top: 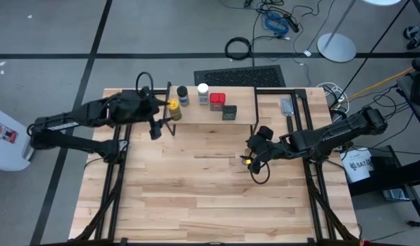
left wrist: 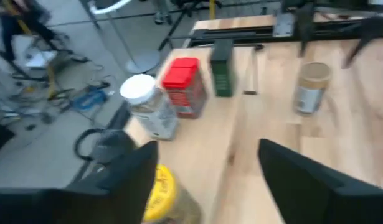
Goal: Shelf spices
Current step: Remove the yellow seasoning bottle from the shelf
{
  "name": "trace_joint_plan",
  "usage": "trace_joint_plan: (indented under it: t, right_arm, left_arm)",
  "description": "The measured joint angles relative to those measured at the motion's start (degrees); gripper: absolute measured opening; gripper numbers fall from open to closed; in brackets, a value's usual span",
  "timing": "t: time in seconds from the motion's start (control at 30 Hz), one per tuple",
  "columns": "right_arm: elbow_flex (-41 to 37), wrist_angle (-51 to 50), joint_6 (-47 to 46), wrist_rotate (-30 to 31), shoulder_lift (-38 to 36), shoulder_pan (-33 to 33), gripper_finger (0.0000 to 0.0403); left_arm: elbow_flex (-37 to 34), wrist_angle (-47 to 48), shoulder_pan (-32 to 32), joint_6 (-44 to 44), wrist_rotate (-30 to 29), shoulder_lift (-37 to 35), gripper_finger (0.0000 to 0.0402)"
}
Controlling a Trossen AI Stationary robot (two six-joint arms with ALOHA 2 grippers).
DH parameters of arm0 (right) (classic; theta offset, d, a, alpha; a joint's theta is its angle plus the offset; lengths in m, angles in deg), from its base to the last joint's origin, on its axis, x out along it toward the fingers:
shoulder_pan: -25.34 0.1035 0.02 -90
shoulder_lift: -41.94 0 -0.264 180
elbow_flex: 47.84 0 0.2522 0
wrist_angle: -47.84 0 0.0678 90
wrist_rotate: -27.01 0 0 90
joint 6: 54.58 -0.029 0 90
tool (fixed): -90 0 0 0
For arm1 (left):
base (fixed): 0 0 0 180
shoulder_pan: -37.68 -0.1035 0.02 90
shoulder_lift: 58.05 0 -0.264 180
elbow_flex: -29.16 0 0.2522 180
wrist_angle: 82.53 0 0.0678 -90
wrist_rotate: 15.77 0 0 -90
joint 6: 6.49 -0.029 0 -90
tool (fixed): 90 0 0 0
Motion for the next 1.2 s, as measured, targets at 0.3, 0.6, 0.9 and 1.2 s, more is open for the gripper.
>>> trace_joint_plan:
  t: [0.3, 0.6, 0.9, 1.2]
  right_arm:
    - [0.0, 0.8, 0.6, -0.2, 0.0, 0.0, 0.0318]
    - [0.0, 0.8, 0.6, -0.3, 0.0, 0.0, 0.0318]
    - [0.0, 0.8, 0.9, -0.3, 0.0, 0.0, 0.0318]
    - [0.0, 0.8, 0.9, -0.3, 0.0, 0.0, 0.0318]
  left_arm:
    - [4.3, 4.5, -11.2, -4.6, 6.2, 6.1, 0.0391]
    - [4.3, 9.0, -15.3, -5.1, 10.5, 10.6, 0.0387]
    - [4.3, 9.3, -18.6, -6.0, 13.7, 14.0, 0.0387]
    - [4.3, 11.0, -19.0, -8.0, 16.3, 17.2, 0.0382]
